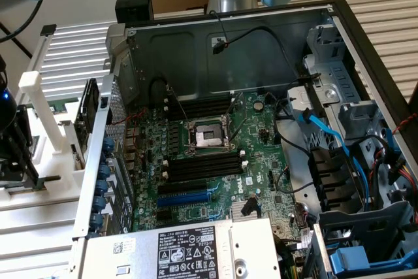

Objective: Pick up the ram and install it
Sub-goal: 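Pick up the ram and move it above insertion slot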

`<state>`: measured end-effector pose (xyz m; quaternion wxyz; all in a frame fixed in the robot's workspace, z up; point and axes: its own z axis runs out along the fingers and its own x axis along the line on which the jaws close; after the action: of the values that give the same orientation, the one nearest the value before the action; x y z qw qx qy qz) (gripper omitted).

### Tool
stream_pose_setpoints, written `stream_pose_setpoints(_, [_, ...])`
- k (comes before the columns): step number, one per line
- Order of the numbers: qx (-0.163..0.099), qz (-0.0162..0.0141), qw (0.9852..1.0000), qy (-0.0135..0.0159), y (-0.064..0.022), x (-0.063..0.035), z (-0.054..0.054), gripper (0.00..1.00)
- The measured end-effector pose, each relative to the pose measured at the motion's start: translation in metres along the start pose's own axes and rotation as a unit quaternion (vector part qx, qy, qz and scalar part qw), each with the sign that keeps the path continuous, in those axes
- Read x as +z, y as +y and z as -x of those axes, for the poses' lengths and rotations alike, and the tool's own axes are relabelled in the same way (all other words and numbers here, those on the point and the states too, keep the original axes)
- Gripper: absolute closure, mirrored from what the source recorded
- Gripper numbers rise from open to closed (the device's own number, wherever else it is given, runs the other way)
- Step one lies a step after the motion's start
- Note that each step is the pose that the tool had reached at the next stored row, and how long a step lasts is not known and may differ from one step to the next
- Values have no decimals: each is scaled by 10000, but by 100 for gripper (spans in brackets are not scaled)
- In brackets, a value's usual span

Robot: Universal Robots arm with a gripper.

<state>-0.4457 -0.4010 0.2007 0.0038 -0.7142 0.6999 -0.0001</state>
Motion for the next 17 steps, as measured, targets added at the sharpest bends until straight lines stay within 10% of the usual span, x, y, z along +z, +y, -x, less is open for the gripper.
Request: stream_pose_setpoints(17, [0, -1, 10000, -36, 1, 0, -28, 82])
